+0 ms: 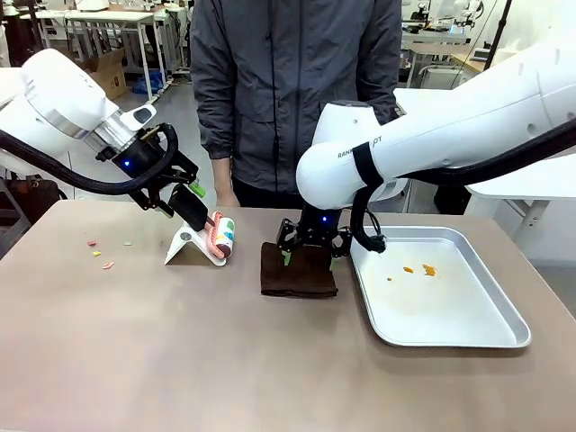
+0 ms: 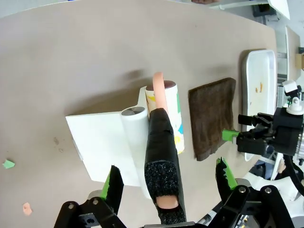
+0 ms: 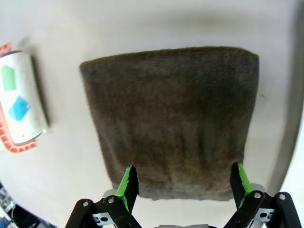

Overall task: Clean the surface of the table.
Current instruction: Hold the Lint Roller with your left hand and the towel with your right hand.

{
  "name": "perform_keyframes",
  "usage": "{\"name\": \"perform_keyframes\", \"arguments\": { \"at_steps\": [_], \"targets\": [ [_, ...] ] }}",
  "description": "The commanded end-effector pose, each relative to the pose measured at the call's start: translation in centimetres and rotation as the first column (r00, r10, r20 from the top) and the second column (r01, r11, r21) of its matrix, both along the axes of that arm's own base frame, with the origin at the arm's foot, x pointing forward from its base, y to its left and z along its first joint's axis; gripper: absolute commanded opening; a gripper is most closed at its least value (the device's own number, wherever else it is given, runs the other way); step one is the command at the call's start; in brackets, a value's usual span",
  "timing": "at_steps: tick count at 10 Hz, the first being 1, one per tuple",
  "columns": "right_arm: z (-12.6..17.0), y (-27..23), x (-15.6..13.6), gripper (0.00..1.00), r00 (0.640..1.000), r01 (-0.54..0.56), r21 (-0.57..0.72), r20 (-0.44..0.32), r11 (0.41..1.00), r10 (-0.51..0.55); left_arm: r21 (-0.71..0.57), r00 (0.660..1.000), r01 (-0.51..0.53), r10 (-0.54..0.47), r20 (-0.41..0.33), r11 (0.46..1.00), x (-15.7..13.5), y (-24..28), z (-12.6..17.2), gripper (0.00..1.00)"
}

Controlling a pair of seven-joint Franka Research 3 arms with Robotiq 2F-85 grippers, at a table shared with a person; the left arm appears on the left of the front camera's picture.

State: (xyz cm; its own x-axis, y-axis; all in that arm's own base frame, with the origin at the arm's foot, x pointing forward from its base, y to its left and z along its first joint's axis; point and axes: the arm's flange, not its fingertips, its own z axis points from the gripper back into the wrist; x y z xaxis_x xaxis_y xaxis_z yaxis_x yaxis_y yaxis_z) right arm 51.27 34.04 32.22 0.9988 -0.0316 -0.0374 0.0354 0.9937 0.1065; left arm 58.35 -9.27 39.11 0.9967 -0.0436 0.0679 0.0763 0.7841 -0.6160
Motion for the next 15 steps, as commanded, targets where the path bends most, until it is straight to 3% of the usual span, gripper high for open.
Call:
{"name": "perform_keyframes", "arguments": {
  "at_steps": [1,4,13,14,15],
  "targets": [
    [-0.2,1.0,0.8,1.0,1.0,0.015,-0.115,0.009,0.993,-0.014,0.014,1.0,0.015,-0.015,-0.01,1.0,0.0,0.0,0.4,1.0],
    [-2.0,0.7,1.7,1.0,1.0,0.021,-0.142,-0.006,0.99,-0.022,0.017,1.0,0.018,-0.017,-0.013,1.0,0.0,0.0,0.3,1.0],
    [-3.2,-1.3,2.4,1.0,0.998,0.059,-0.013,-0.029,0.998,-0.059,0.031,1.0,0.014,-0.014,-0.02,0.999,0.2,-0.1,0.2,1.0],
    [-3.2,-1.3,2.4,0.57,0.998,0.046,-0.014,-0.029,0.999,-0.047,0.033,1.0,0.016,-0.016,-0.003,0.999,0.2,-0.1,0.2,1.0],
    [-3.2,-1.2,2.3,0.4,0.999,0.042,-0.001,-0.032,0.999,-0.042,0.033,1.0,0.016,-0.016,0.007,0.999,0.1,-0.2,0.3,0.5]
  ]
}}
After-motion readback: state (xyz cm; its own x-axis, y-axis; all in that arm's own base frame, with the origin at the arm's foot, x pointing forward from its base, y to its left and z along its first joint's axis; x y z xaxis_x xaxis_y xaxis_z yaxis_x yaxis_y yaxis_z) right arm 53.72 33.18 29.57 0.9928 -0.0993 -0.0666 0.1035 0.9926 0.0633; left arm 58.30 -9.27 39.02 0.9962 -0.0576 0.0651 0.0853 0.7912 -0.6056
